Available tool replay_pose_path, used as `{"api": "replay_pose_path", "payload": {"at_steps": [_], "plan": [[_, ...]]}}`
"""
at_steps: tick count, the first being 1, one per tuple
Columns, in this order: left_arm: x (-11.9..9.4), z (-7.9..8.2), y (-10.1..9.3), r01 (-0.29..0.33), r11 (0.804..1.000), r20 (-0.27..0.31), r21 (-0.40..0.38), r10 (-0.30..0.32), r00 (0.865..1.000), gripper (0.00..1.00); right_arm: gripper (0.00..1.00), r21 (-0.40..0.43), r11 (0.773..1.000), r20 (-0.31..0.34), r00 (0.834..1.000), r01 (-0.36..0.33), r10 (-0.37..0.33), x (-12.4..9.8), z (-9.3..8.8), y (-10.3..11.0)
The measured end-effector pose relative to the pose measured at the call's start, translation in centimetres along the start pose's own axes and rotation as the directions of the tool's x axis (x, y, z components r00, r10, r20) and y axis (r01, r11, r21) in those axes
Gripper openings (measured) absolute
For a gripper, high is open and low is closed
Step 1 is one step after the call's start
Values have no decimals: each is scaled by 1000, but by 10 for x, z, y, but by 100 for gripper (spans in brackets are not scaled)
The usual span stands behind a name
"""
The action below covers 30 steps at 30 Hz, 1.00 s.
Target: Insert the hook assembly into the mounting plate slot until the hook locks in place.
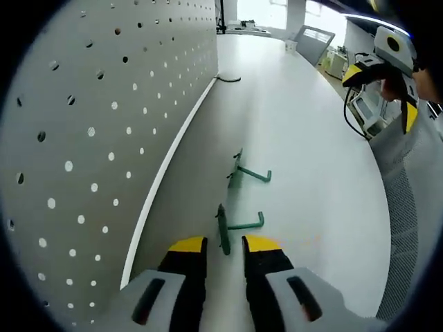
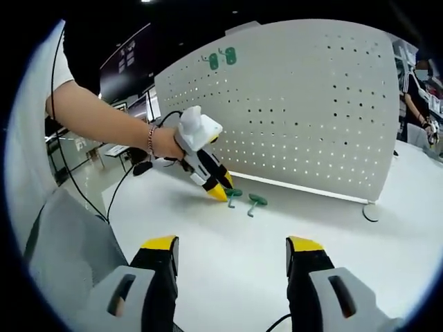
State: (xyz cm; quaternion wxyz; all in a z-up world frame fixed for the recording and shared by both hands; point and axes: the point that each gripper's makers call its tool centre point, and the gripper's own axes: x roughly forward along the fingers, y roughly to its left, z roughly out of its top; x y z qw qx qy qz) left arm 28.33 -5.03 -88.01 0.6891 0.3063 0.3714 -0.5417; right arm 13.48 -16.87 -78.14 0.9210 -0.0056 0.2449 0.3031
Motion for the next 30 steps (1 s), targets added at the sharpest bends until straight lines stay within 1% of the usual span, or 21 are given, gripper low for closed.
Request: {"api": "replay_pose_path", "payload": {"at_steps": [4,7,11,16,30], "plan": [[0,0,-2,-1,1000,-1,13,1,1000,16,60,0,1000,3,1000,-1,1,0,1,1],[0,-1,-2,-5,1000,-4,6,5,1000,9,59,8,1000,11,1000,5,-5,0,2,-1],[0,-1,-2,-21,1000,-13,1,21,1000,6,59,17,1000,17,1000,7,-7,0,3,-2],[0,-1,0,-43,999,-19,-3,43,999,4,59,21,1000,20,1000,9,-9,0,4,-3],[0,-1,0,-40,999,-12,-12,40,999,3,59,17,1000,16,1000,8,-9,0,2,-2]]}}
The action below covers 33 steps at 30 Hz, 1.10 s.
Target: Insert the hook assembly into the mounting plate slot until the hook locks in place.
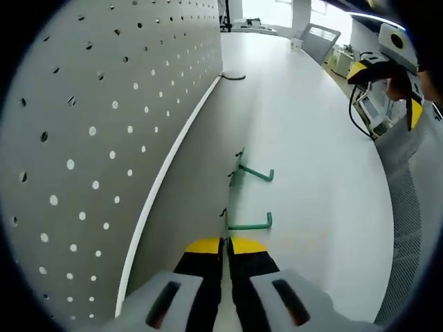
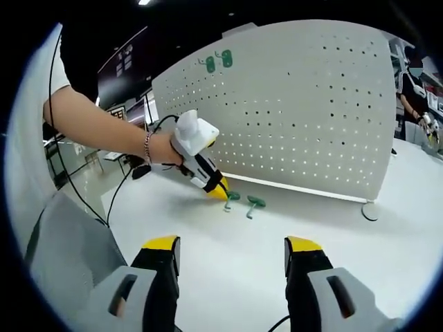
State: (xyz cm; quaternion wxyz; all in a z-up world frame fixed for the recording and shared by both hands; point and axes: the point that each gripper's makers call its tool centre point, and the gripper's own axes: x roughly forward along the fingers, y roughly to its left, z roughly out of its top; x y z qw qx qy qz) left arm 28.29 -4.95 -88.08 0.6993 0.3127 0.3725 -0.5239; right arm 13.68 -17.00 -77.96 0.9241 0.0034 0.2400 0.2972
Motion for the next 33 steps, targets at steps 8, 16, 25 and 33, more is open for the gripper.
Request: {"api": "replay_pose_path", "payload": {"at_steps": [8,16,25,33], "plan": [[0,0,2,-15,1000,19,-1,15,1000,3,58,2,1000,0,1000,3,-3,0,-1,-1],[-21,21,17,-87,994,226,-67,101,969,3,59,5,1000,7,1000,11,-11,-2,1,-3],[-47,34,21,-84,984,355,-157,135,925,3,58,6,1000,17,1000,17,-17,-3,2,-5],[-60,42,17,-100,982,389,-162,157,908,3,58,5,1000,28,999,19,-19,-4,5,-5]]}}
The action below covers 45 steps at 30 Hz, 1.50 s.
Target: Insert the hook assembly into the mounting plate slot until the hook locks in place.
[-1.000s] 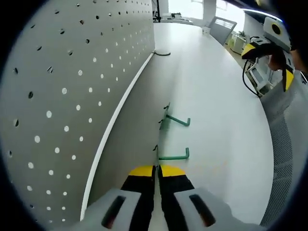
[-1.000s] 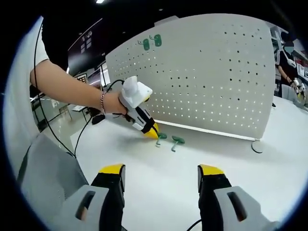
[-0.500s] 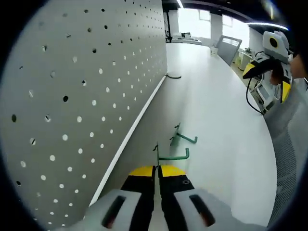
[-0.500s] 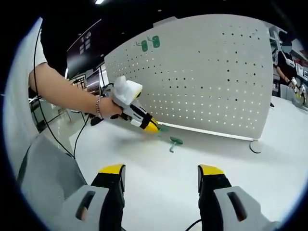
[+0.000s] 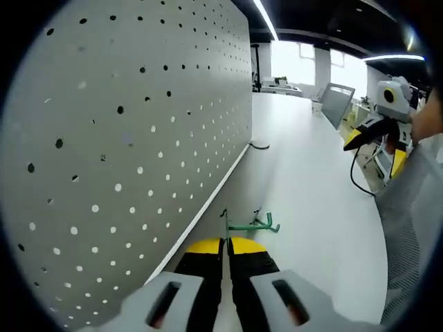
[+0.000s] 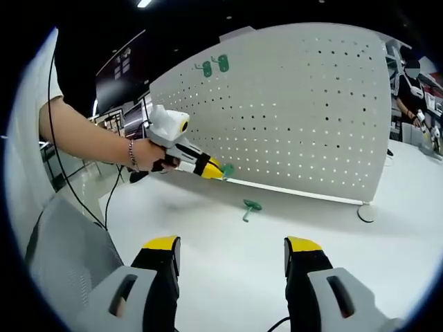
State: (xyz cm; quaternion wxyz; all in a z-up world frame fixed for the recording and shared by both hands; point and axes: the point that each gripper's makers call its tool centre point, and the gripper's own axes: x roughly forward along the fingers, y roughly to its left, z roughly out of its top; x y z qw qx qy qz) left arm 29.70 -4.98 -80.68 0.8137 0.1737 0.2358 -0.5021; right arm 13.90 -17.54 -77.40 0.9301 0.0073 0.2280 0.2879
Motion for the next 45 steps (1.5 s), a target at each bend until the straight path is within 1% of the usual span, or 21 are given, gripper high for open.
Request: {"api": "replay_pose_path", "payload": {"at_steps": [5,12,17,23,26,32,42,45], "plan": [[-3,9,0,-19,1000,29,-1,19,999,3,58,10,1000,4,1000,2,-2,0,-1,-1],[-12,19,-3,-38,999,72,-15,39,997,3,58,11,1000,17,1000,4,-4,-1,4,-1],[-18,23,-7,-51,998,95,-26,53,994,3,58,16,1000,23,1000,8,-8,-2,6,-1],[-27,31,-14,-60,998,126,-17,62,990,2,57,24,1000,42,999,14,-15,-3,11,-2],[-30,32,-14,-66,998,126,-24,68,990,2,57,29,999,48,999,13,-15,-4,12,-1],[-43,35,-17,-82,996,151,-35,86,985,2,57,38,999,55,998,12,-14,-4,17,0],[-62,38,-26,-89,994,210,-67,101,972,2,57,29,1000,80,997,0,-2,-3,28,7],[-67,38,-27,-90,993,226,-80,106,968,2,57,0,1000,74,997,-9,9,-2,28,12]]}}
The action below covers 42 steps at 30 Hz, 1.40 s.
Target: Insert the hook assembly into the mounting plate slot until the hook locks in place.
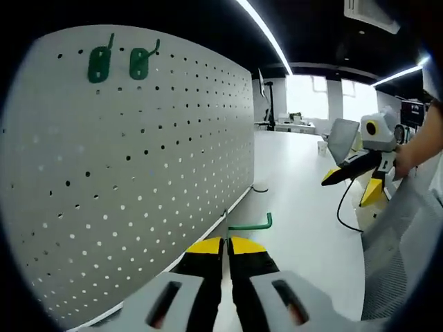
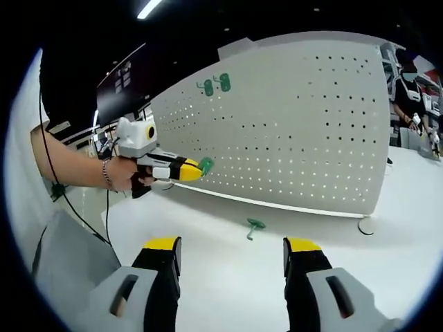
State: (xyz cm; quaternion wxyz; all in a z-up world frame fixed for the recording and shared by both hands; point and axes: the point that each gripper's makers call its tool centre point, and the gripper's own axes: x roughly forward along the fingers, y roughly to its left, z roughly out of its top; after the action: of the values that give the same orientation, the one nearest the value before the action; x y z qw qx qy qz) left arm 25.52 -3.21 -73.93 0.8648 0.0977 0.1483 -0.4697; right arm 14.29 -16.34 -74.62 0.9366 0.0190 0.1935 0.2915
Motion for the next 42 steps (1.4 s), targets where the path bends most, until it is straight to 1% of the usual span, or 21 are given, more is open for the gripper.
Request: {"api": "replay_pose_path", "payload": {"at_steps": [4,9,14,22,23,25,27,30,31,36,38,41,42], "plan": [[-8,6,-1,-9,1000,28,-27,10,1000,2,57,4,1000,8,1000,-3,3,0,2,1],[-17,12,-5,-17,1000,53,-26,19,998,2,57,7,1000,26,1000,-3,2,-2,8,2],[-26,20,-9,-25,999,93,-46,29,995,2,57,7,1000,48,999,-5,4,-3,15,3],[-39,31,-15,-42,996,144,-78,53,988,3,57,1,1000,63,998,-15,15,-4,21,8],[-41,34,-16,-42,995,161,-87,56,985,3,57,0,1000,63,998,-15,15,-4,21,8],[-46,39,-17,-48,995,176,-91,63,982,3,57,-3,1000,65,998,-18,18,-4,22,9],[-51,47,-19,-48,994,205,-101,68,976,3,57,-3,1000,68,997,-18,18,-4,23,10],[-55,53,-20,-55,993,223,-101,76,972,3,57,-3,1000,71,997,-20,20,-4,24,10],[-58,58,-21,-55,993,241,-106,79,967,3,57,-5,1000,71,997,-21,21,-4,24,10],[-68,70,-23,-70,990,285,-123,103,953,3,57,-5,1000,74,997,-24,24,-4,25,12],[-72,74,-25,-80,990,295,-119,112,949,3,57,-5,1000,74,997,-24,25,-4,25,12],[-78,82,-26,-87,988,324,-125,123,938,3,57,-5,1000,74,997,-25,25,-4,25,13],[-79,83,-26,-92,988,326,-126,128,937,3,57,-6,1000,75,997,-26,26,-4,26,13]]}}
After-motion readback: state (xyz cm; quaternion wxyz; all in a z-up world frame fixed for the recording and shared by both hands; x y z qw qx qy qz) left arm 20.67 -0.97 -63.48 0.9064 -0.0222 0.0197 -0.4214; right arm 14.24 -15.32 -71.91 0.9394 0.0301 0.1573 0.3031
